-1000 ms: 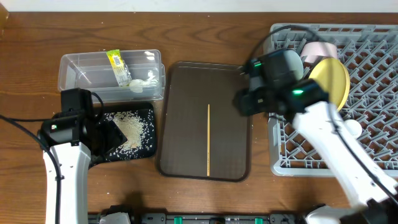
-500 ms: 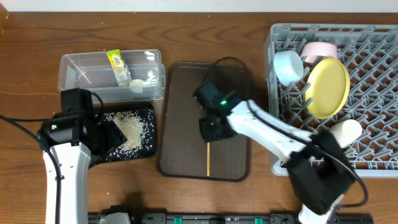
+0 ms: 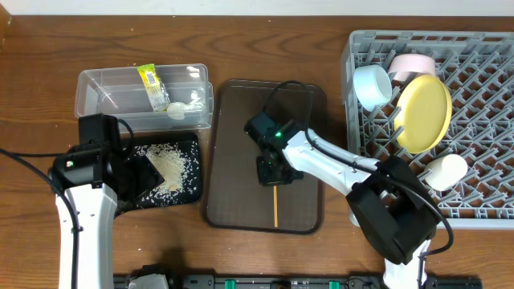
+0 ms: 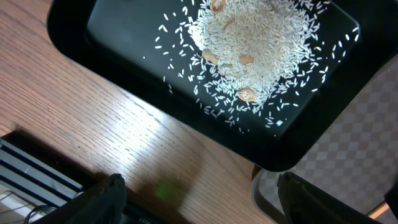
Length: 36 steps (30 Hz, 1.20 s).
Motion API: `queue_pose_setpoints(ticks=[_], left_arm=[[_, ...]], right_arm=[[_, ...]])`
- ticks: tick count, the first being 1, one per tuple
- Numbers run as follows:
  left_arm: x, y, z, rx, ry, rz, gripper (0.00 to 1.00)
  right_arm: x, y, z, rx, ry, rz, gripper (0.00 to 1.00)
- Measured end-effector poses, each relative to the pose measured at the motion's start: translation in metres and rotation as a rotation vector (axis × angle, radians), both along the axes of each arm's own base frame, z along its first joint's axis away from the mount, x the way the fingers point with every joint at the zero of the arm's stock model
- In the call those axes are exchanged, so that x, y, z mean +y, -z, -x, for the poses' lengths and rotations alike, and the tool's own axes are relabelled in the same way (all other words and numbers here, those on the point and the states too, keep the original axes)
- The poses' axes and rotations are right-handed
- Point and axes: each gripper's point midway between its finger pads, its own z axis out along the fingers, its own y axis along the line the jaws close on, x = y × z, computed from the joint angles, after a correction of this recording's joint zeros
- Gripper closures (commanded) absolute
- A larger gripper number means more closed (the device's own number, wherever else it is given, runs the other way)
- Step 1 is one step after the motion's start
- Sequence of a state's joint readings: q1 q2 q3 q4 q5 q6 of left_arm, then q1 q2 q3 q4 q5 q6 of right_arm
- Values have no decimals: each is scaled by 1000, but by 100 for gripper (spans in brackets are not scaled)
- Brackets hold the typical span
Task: Sort waste into correct bins and load items into the dishwasher rack
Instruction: 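Reach the right gripper back and grasp the second chopstick, then insert the second chopstick into the rack beside the first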
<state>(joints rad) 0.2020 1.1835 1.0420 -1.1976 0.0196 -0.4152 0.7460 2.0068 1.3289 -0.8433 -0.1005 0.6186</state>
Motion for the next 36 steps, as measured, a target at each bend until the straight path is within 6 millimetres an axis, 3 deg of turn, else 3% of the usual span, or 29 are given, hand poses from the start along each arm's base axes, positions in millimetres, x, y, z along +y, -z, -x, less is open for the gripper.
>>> queue_pose_setpoints(ticks=[3, 6, 12, 15, 19, 24, 27, 36], left_arm=[[0, 0, 0, 0, 0, 0, 19], [0, 0, 0, 0, 0, 0, 19], [0, 0, 0, 0, 0, 0, 19], [0, 0, 0, 0, 0, 0, 19], [0, 0, 0, 0, 0, 0, 19], [0, 0, 0, 0, 0, 0, 19], [0, 0, 0, 0, 0, 0, 19], [0, 0, 0, 0, 0, 0, 19]], right_arm=[[-11, -4, -5, 4, 30, 9, 96], [-23, -22, -17, -27, 66, -12, 99], [-62, -98, -38, -162, 95, -90, 99], [-92, -134, -40, -232, 107, -103, 99], [-135, -156, -41, -275, 145, -75, 99], [-184, -157, -43, -259, 194, -12, 99], [-202, -151, -41, -226, 194, 21, 99], [-209, -113, -40, -88, 129, 70, 99]])
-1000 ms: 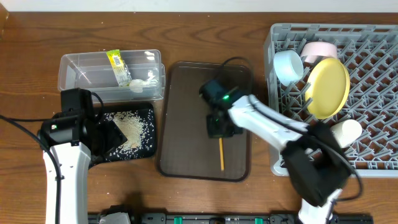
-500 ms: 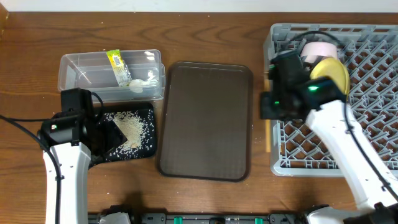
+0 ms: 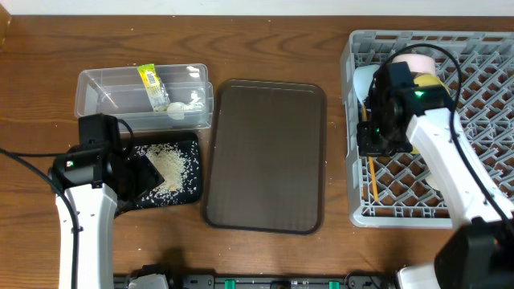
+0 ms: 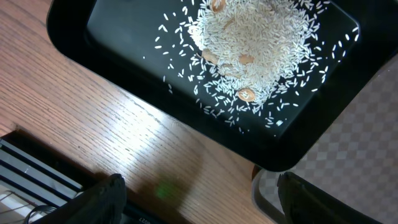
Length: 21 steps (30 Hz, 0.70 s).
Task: Sort waste into correct bins and load items into the dishwasher rack
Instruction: 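Insert the second chopstick into the rack beside the first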
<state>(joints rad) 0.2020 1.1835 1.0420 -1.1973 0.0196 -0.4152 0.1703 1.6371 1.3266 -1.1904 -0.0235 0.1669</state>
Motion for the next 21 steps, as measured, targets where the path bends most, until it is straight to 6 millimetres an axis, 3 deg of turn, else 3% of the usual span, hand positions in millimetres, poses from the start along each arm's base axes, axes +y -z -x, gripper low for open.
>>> queue_pose_setpoints(ticks=[6, 9, 10, 21], left_arm=[[0, 0, 0, 0, 0, 0, 19], [0, 0, 0, 0, 0, 0, 19], [0, 0, 0, 0, 0, 0, 19], [0, 0, 0, 0, 0, 0, 19]], right_arm=[[-2, 20, 0, 65, -16, 21, 96], [-2, 23, 0, 76, -19, 27, 75], [-3, 23, 0, 75, -19, 29, 73], [-3, 23, 0, 76, -25, 30, 69]])
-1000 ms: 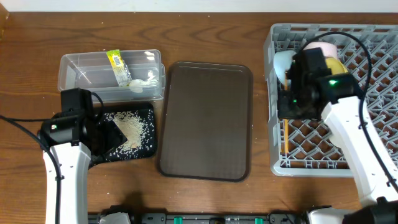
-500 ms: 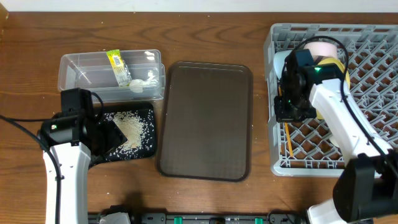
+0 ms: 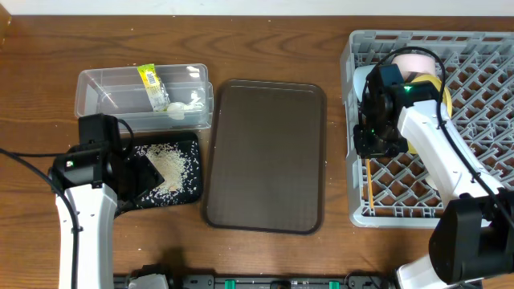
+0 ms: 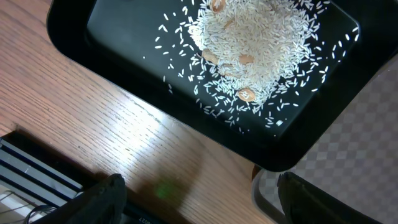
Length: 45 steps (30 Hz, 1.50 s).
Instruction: Sort waste into correct bins and load items into the dishwasher rack
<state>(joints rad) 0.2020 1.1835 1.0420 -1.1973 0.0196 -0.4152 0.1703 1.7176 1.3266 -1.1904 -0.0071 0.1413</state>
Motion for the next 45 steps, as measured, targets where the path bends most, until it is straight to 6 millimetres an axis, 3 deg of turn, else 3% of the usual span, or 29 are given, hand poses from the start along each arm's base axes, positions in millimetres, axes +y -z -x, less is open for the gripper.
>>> queue_pose_setpoints(ticks=[5, 8, 14, 18, 23, 29, 34, 40, 45], left_arm=[[-1, 0, -1, -3, 3, 4, 19], [-8, -1, -9, -36, 50, 32, 19], [-47, -7, -35, -139, 277, 94, 19], [-85, -9, -39, -168, 481, 111, 18], [-116, -4, -22, -107, 673, 127, 14], [-105, 3, 10, 40, 687, 102, 14], [-102, -3, 12, 14, 682, 86, 13], [-100, -45, 6, -266, 686, 31, 12], [-93, -92, 13, -570, 668, -44, 5]], right_arm=[[1, -3, -3, -22, 15, -4, 68], [3, -15, -11, -94, 24, -26, 66], [16, -66, -29, -316, 31, -127, 24], [29, -83, -35, -389, 0, -205, 16], [40, -84, -32, -374, -46, -274, 11], [31, -81, -17, -312, -19, -277, 8], [25, -100, -10, -369, -5, -269, 1], [15, -141, 5, -592, 1, -255, 1], [9, -153, 28, -763, -7, -260, 1]])
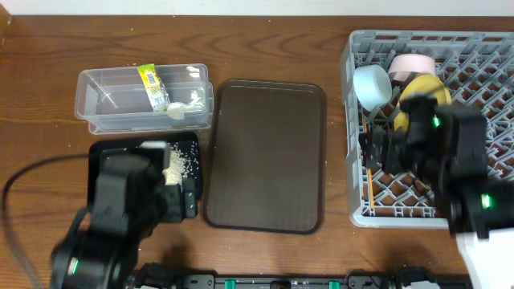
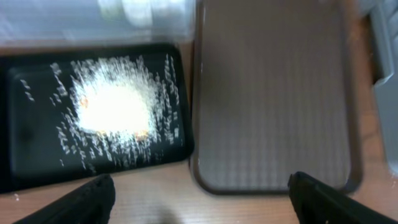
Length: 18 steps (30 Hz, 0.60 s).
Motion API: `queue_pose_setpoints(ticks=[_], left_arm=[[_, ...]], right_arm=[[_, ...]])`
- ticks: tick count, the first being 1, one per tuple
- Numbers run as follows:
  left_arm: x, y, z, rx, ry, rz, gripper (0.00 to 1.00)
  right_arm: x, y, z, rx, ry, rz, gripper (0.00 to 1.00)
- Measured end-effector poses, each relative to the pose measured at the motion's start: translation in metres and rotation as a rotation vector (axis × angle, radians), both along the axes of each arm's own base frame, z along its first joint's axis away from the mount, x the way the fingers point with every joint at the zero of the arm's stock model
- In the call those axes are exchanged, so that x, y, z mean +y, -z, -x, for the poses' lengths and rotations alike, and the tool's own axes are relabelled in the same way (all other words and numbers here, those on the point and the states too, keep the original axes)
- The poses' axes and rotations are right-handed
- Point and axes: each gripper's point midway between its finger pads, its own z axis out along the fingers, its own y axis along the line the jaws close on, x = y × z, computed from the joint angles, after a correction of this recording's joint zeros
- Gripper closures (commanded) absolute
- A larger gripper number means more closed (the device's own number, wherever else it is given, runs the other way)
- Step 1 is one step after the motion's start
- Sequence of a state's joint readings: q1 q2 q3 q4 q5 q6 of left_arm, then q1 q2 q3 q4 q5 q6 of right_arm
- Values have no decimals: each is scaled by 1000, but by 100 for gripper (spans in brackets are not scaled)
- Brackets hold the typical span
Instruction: Sort waste into correct bins and load items into the dishwasher rack
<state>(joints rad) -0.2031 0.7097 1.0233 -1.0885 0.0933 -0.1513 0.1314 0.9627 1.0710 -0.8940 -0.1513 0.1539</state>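
A thin yellow stick point(image 1: 370, 191) lies in the left edge of the grey dishwasher rack point(image 1: 474, 48), beside a pale blue cup point(image 1: 372, 84), a pink cup point(image 1: 411, 63) and a yellow plate point(image 1: 424, 95). My right gripper point(image 1: 376, 151) hangs blurred above the stick, apart from it, its dark fingers looking spread and empty. My left gripper point(image 2: 200, 205) is open and empty, high over the table edge in front of the black rice tray point(image 2: 25, 168) and the brown tray point(image 2: 273, 93).
A clear bin point(image 1: 104, 100) at the back left holds a yellow wrapper point(image 1: 149, 80) and white crumpled waste point(image 1: 178, 110). Rice point(image 1: 178, 160) is heaped in the black tray. The raised left arm point(image 1: 120, 217) covers much of that tray in the overhead view.
Both arms have risen toward the overhead camera. The left wrist view has swung from close over the rice to a high view of both trays. The stick stays in the rack.
My right gripper was down on the yellow stick on the brown tray. Then it was at the rack's left edge with the stick there, the tray bare. The left arm stayed still over the rice tray until now, when both arms stand raised.
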Motion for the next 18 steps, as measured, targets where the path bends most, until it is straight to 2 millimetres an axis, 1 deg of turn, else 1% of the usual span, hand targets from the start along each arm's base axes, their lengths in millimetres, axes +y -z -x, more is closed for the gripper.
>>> queue_pose_setpoints(ticks=[3, 6, 9, 12, 18], left_arm=[[5, -13, 13, -120, -11, 15, 5], [9, -15, 24, -175, -16, 22, 4], [9, -15, 27, -193, -17, 25, 4], [10, -15, 27, -194, -17, 25, 4], [10, -14, 27, -190, -17, 24, 4]], right_arm=[[-7, 2, 21, -81, 20, 6, 1], [-15, 8, 40, -128, 46, 21, 1], [-21, 17, 56, -135, 63, 34, 1], [-24, 27, 67, -102, 68, 45, 1], [-28, 43, 81, -20, 72, 66, 1]])
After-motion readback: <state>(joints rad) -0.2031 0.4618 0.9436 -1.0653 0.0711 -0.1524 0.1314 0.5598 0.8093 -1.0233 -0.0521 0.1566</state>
